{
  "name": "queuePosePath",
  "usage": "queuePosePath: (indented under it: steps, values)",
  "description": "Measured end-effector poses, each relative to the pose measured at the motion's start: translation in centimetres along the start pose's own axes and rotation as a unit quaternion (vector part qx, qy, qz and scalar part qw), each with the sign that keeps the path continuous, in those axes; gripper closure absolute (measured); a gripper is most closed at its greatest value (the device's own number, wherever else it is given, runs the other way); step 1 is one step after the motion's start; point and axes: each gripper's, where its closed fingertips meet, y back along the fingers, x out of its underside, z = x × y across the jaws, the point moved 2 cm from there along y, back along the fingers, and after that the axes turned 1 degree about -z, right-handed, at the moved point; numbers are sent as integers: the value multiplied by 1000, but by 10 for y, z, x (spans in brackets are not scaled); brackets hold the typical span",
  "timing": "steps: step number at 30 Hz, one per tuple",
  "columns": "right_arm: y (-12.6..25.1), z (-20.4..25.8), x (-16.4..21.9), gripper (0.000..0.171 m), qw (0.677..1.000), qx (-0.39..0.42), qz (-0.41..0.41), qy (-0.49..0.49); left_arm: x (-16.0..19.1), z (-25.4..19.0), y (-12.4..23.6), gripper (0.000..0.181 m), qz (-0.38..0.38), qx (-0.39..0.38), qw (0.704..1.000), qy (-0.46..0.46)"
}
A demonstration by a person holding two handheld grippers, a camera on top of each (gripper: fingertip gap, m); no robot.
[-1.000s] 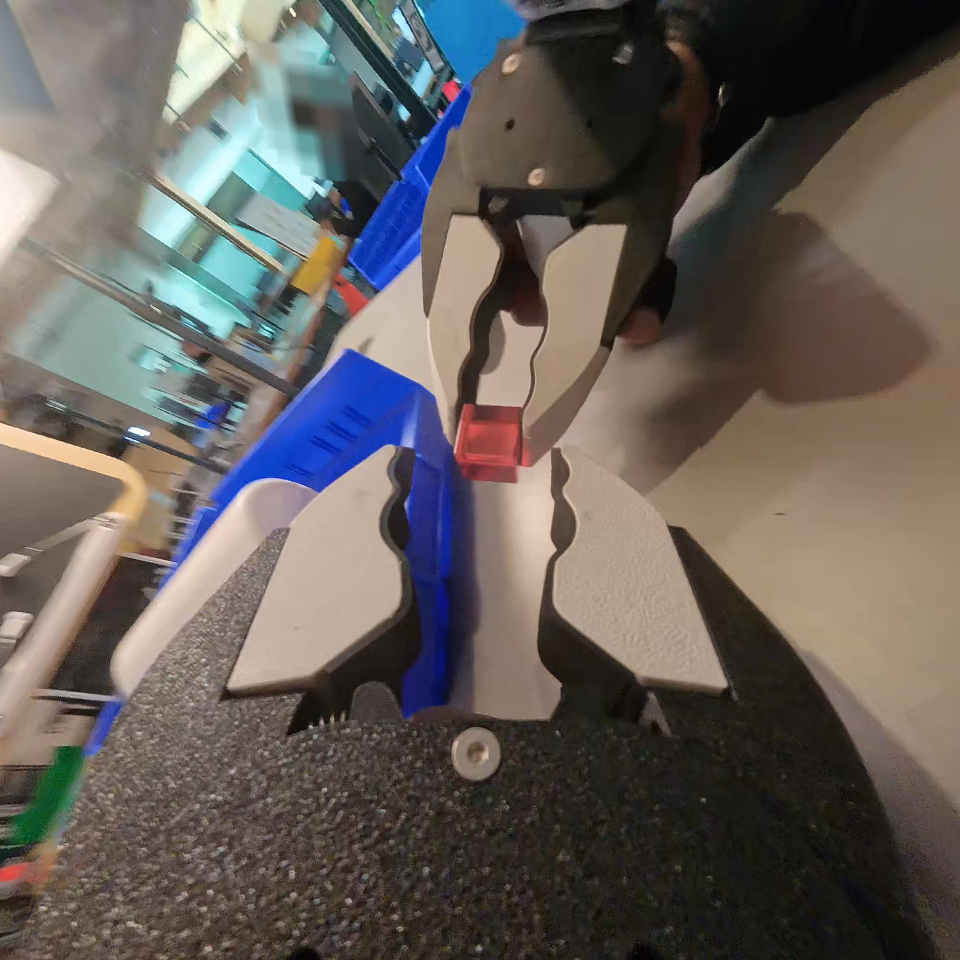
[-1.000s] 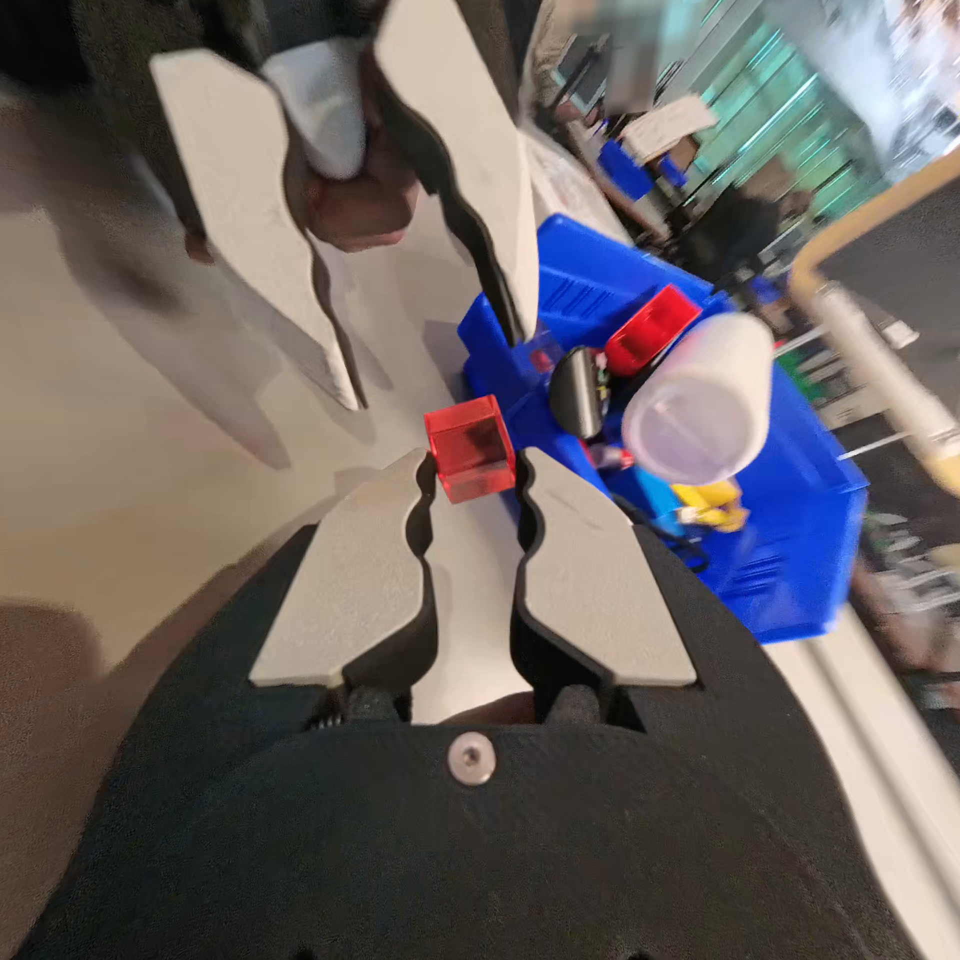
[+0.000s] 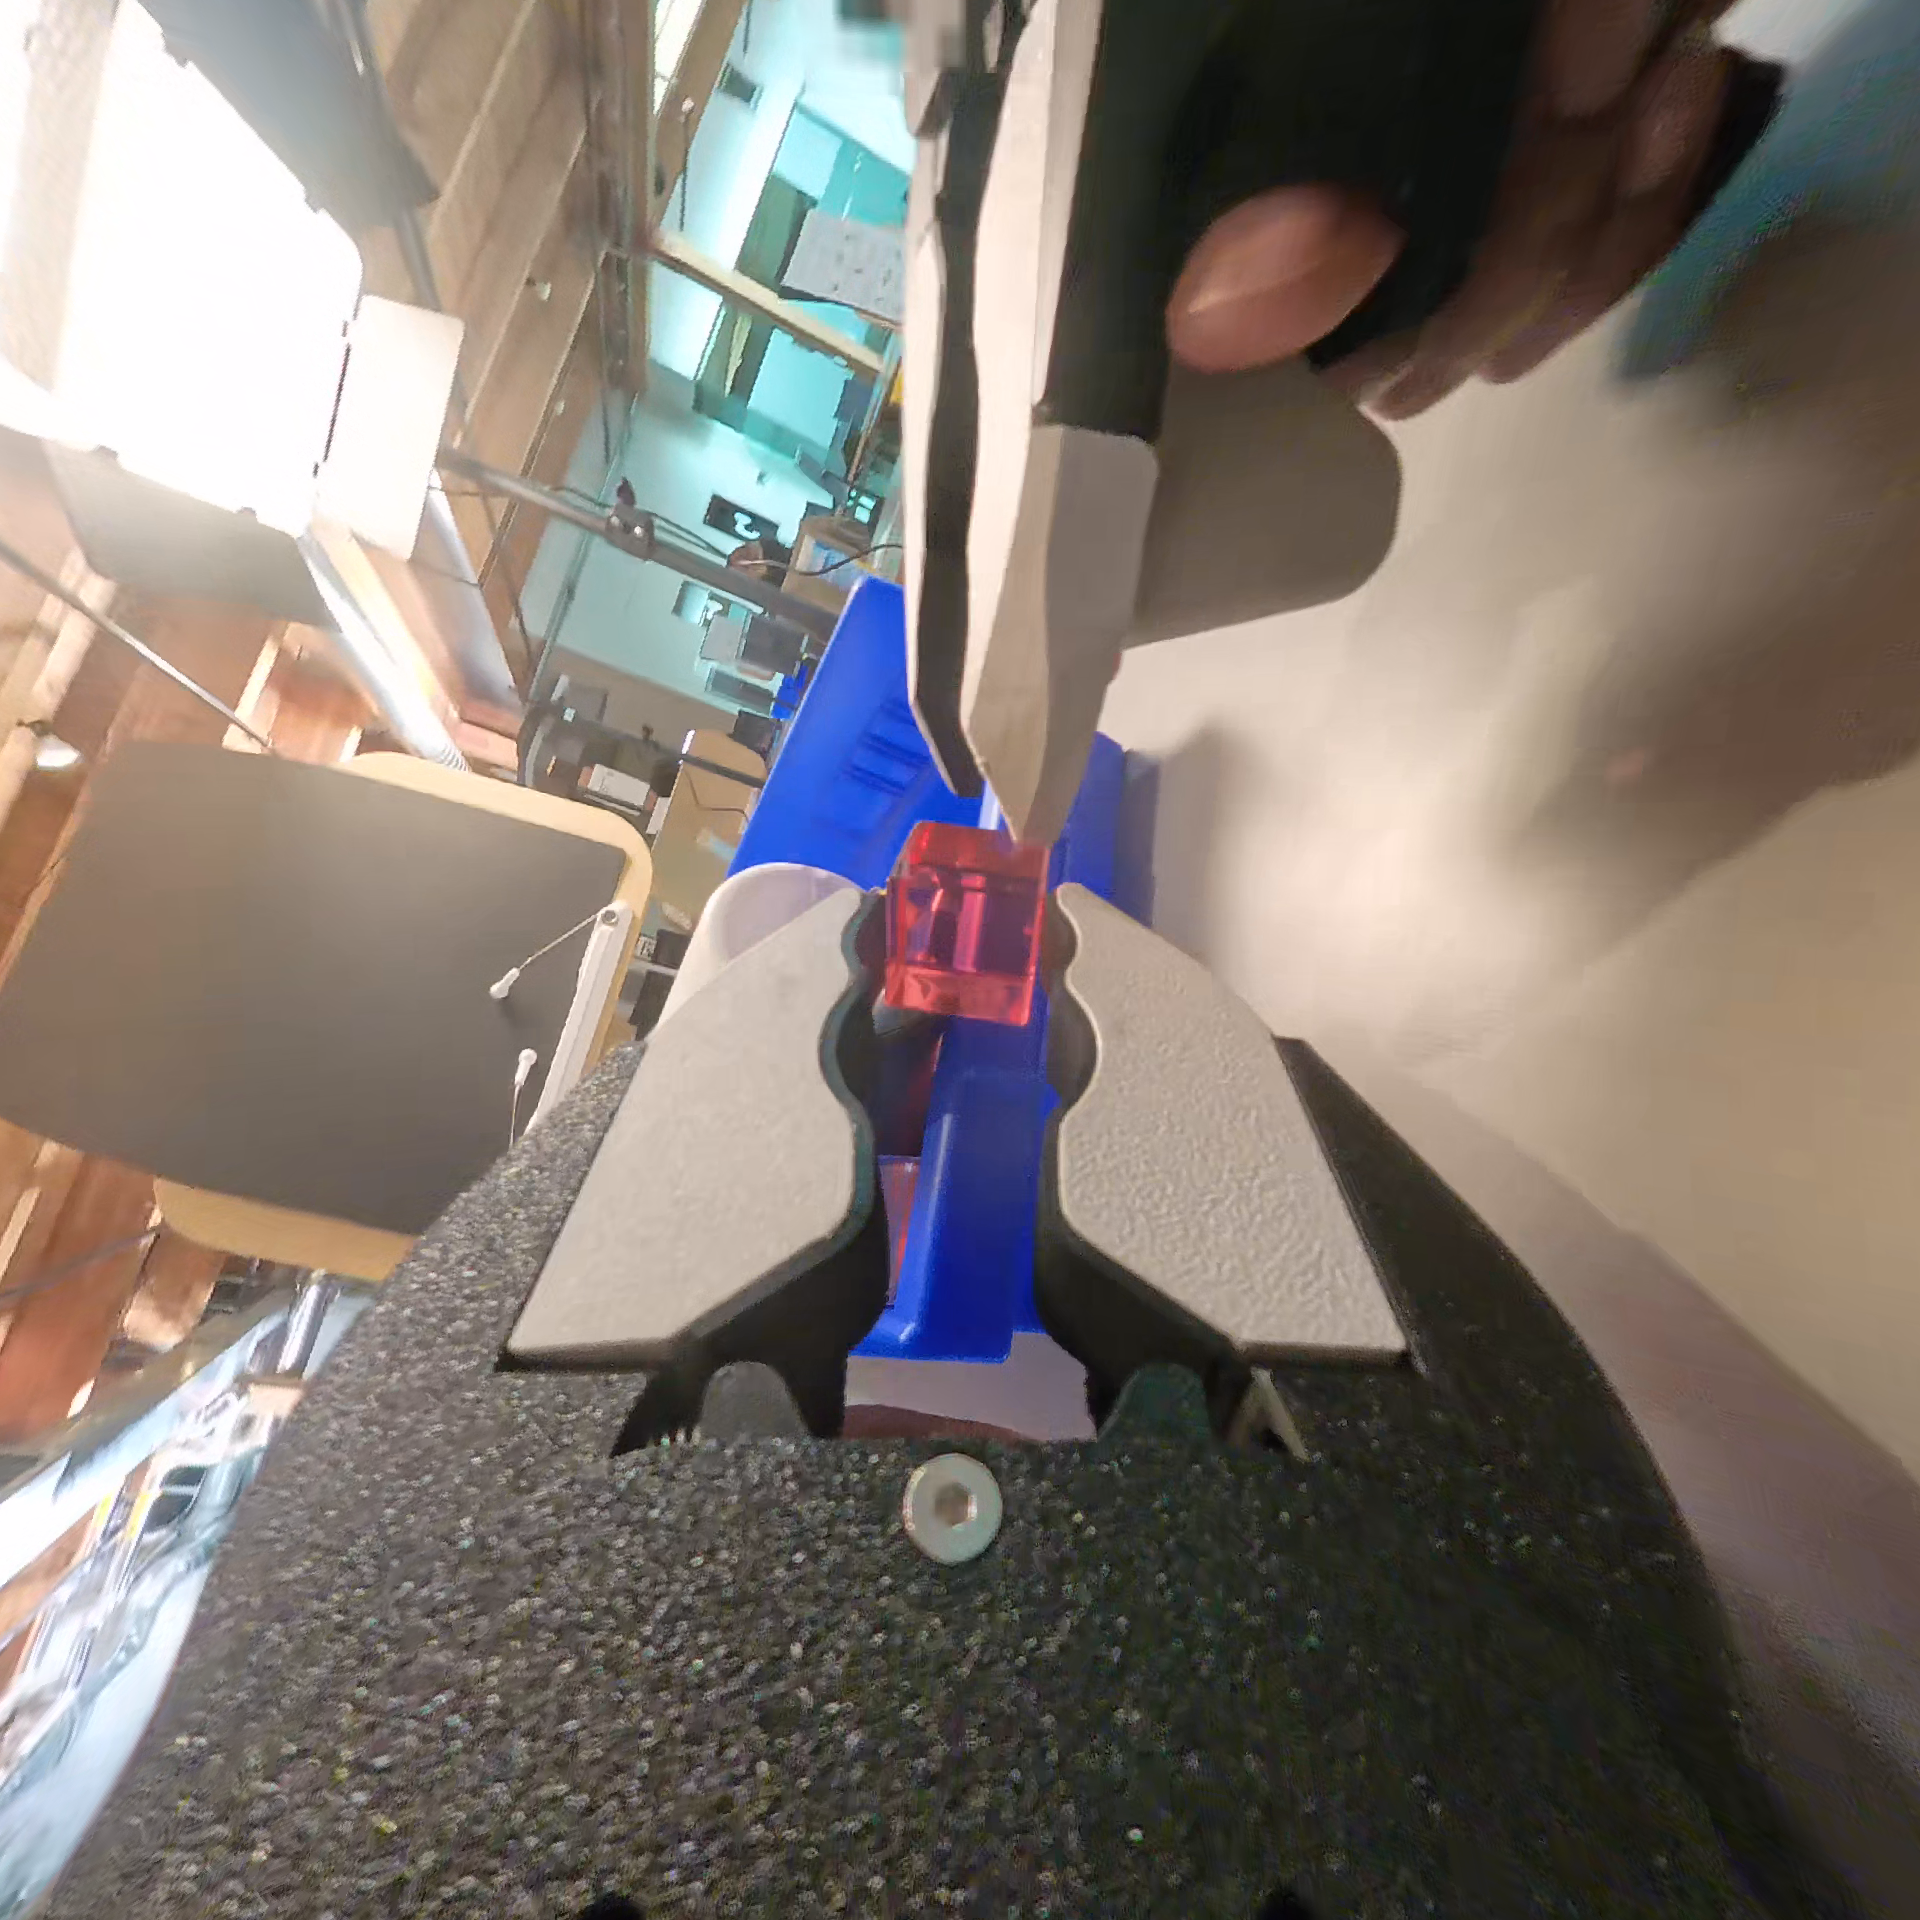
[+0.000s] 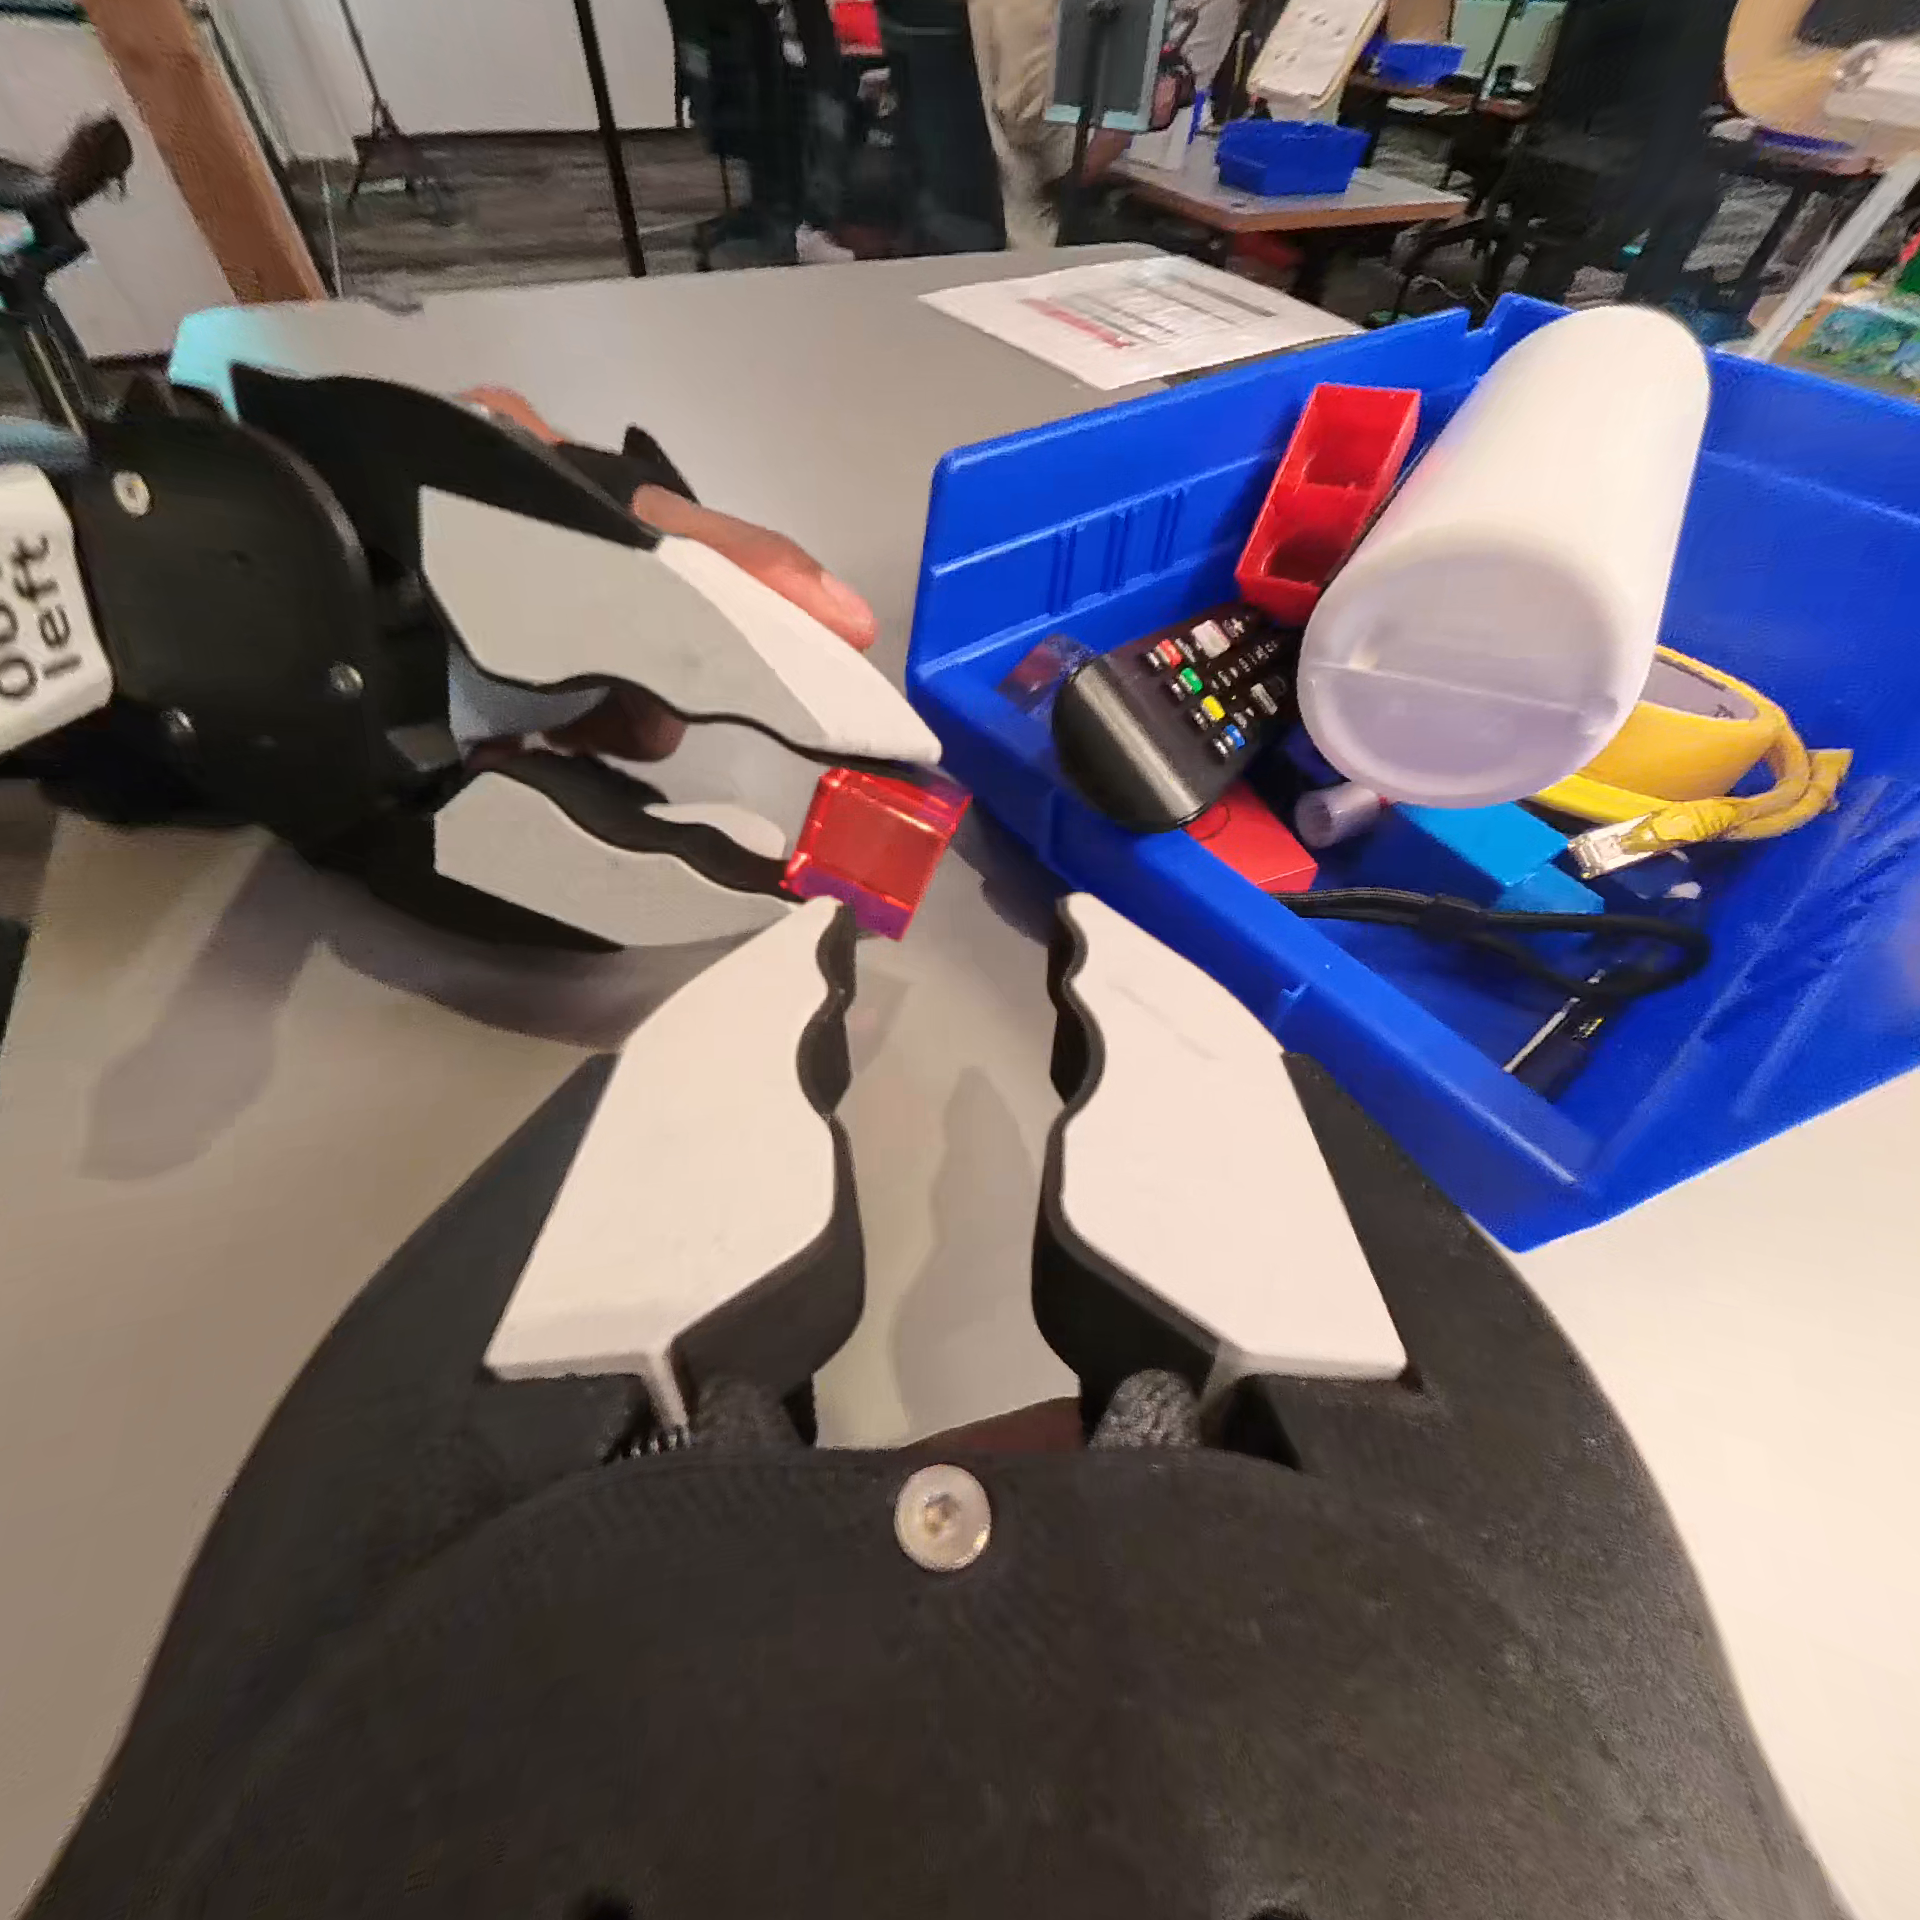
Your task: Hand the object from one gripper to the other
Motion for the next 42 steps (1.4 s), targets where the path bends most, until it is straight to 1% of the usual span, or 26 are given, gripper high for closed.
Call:
queuePosePath:
  steps: [5, 7, 8, 9, 12, 14, 17, 19, 21, 23, 25, 27, 29, 31, 32, 33, 35, 37, 38, 39, 40, 42]
  values:
    - [-7, 12, -1, 130, 996, -38, -3, -79, -6, -1, 0, 153, 1, -17, 1000, -21]
    - [-10, 15, 2, 131, 995, -45, 5, -86, -10, -4, 0, 153, -4, -17, 999, -33]
    - [-11, 16, 4, 135, 995, -49, 7, -83, -10, -5, 0, 153, -4, -15, 999, -37]
    - [-11, 17, 4, 141, 996, -49, 9, -77, -10, -6, 0, 153, -3, -16, 999, -39]
    - [-9, 15, 2, 141, 999, -33, 3, -32, -11, -6, 1, 150, -26, 2, 1000, -6]
    - [-6, 14, 3, 142, 1000, -28, 5, 6, -9, -8, 2, 138, -37, 35, 998, 23]
    - [-3, 12, 6, 142, 999, -31, 10, 39, -6, -6, 5, 128, -55, 51, 996, 38]
    - [0, 12, 4, 142, 998, -35, 3, 57, -4, -8, 5, 123, -54, 73, 995, 51]
    - [3, 12, 2, 142, 996, -31, -6, 81, -3, -10, 6, 123, -55, 103, 989, 88]
    - [5, 9, -1, 142, 992, -6, -11, 123, -3, -11, 6, 122, -53, 143, 975, 162]
    - [6, 4, -1, 143, 980, 38, -6, 194, -4, -9, 8, 122, -59, 186, 947, 254]
    - [7, 1, -2, 143, 959, 87, 0, 271, -5, -3, 8, 123, -57, 214, 910, 351]
    - [5, -1, 0, 143, 929, 132, 13, 346, -4, 3, 7, 124, -58, 227, 869, 435]
    - [1, 2, 2, 143, 900, 164, 27, 402, -4, 5, 4, 125, -56, 231, 839, 489]
    - [-2, 5, 3, 143, 891, 173, 32, 418, -3, 4, 3, 126, -52, 232, 831, 504]
    - [-4, 8, 3, 143, 885, 180, 32, 427, -2, 3, 2, 126, -43, 230, 828, 510]
    - [-7, 14, 2, 143, 880, 186, 28, 435, 0, -3, 0, 130, -26, 231, 833, 502]
    - [-9, 18, 1, 144, 875, 187, 25, 446, 0, -8, -1, 140, -17, 227, 842, 489]
    - [-9, 19, 1, 144, 869, 191, 24, 455, -2, -8, 0, 148, -21, 228, 844, 485]
    - [-9, 19, 0, 144, 863, 196, 21, 465, -4, -9, 0, 151, -23, 225, 844, 485]
    - [-8, 18, 0, 144, 860, 200, 17, 469, -4, -8, 0, 151, -23, 221, 845, 487]
    - [-7, 17, -3, 144, 868, 204, 3, 453, -5, -4, 0, 152, -32, 209, 842, 497]
